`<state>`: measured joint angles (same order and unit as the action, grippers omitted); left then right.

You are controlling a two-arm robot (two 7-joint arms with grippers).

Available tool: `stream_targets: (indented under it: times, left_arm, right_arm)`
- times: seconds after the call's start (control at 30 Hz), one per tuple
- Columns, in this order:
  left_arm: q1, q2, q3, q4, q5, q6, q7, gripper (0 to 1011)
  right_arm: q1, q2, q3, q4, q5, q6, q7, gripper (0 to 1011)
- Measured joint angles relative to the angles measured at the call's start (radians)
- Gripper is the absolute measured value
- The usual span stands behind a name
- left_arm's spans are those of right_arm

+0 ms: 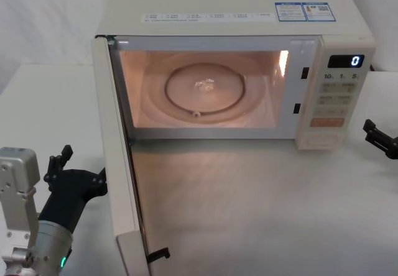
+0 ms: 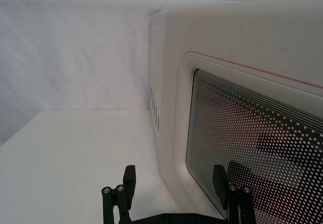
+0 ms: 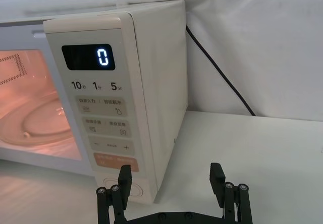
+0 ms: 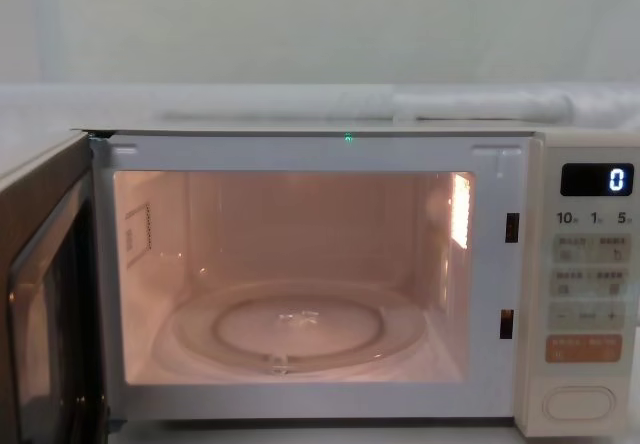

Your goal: Press the button to open the microwave door with one hand; close the microwave door with the other hand.

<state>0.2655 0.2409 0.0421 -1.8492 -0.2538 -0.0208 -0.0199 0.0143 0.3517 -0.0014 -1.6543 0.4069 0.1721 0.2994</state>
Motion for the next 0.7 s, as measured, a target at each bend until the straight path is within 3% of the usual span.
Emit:
stream_targets:
  times: [0.43,0.57,0.7]
  left_arm:
    - [0.000,0.000,0.000,0.000,0.000,0.000,0.000,979]
    - [0.000,0.000,0.000,0.000,0.000,0.000,0.000,906]
    - [0.000,0.000,0.000,0.000,0.000,0.000,0.000,762]
  right_arm:
    - [0.000,0.000,0.000,0.000,0.000,0.000,0.000,1002]
    - [0.000,0.000,0.000,0.000,0.000,0.000,0.000,1002]
    - [0.000,0.000,0.000,0.000,0.000,0.000,0.000,1002]
